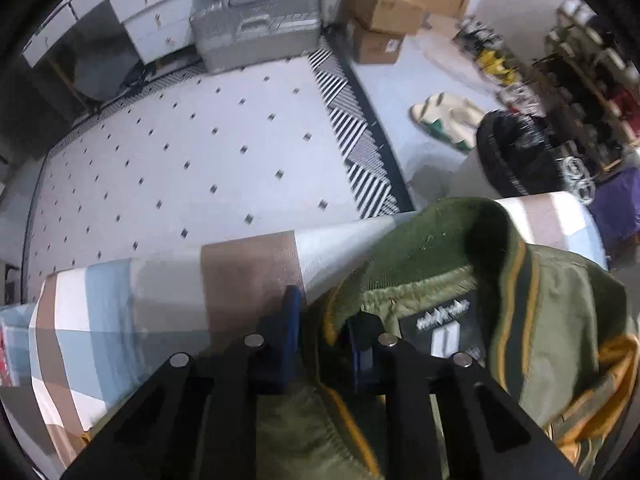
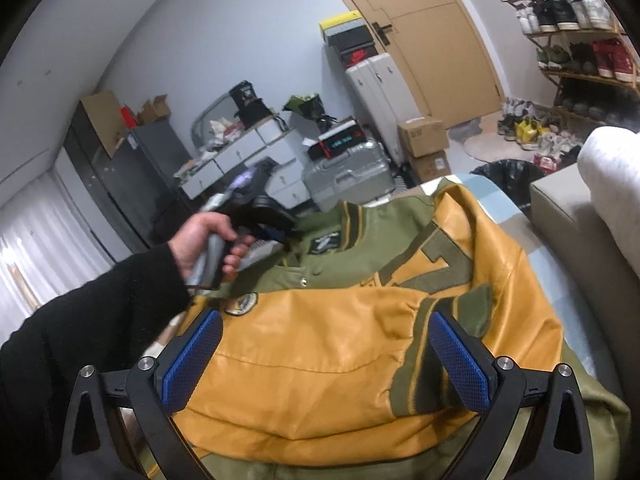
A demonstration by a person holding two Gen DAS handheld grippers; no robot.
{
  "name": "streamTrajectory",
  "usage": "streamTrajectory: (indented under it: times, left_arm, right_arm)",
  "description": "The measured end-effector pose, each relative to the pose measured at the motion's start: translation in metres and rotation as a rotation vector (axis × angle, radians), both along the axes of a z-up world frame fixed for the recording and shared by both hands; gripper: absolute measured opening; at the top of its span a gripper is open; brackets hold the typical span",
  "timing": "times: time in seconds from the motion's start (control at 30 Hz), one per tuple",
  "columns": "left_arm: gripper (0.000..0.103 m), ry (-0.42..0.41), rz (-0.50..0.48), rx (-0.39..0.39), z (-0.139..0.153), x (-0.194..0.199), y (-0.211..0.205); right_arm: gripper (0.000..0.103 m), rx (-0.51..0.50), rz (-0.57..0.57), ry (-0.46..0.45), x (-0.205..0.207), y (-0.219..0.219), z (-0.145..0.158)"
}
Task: Fold large clothes
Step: 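Grasp the green collar with the left gripper and lift it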
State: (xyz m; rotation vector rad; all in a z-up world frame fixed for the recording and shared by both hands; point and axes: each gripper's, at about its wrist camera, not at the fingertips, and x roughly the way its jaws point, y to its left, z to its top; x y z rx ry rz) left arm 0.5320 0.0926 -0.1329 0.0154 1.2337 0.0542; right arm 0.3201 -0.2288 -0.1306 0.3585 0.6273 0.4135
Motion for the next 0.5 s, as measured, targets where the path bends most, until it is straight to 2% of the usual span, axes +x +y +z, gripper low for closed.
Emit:
streamTrajectory:
  times: [0.07,0.23,0.33,0.43,0.5]
  left_arm:
    - [0.005,-0.019,-0.040,-0.005,0.011,-0.010,-0.001]
    - [0.004,-0.031,-0.125,-0.045,0.023,-0.033,-0.013]
    - [0.004,-0.049,-0.164,0.002,0.028,-0.040,-0.017]
    - [0.005,-0.069,-0.080,0.002,0.034,-0.036,0.000]
    - [0.022,-0.064,0.003,-0.045,0.034,-0.029,0.017]
  right_arm:
    - [0.103,-0.004,0.006,0.010,0.001,0.002,0.003]
    - [0.103,-0.038,0.005,0.040,0.002,0.005,0.024]
    - [0.103,-0.039,0.021,0.067,0.012,0.006,0.039]
    - [0.103,-0.110,0.037,0.078,0.036,0.018,0.058]
    - [0.103,-0.147,0.060,0.093,0.064,0.029,0.067]
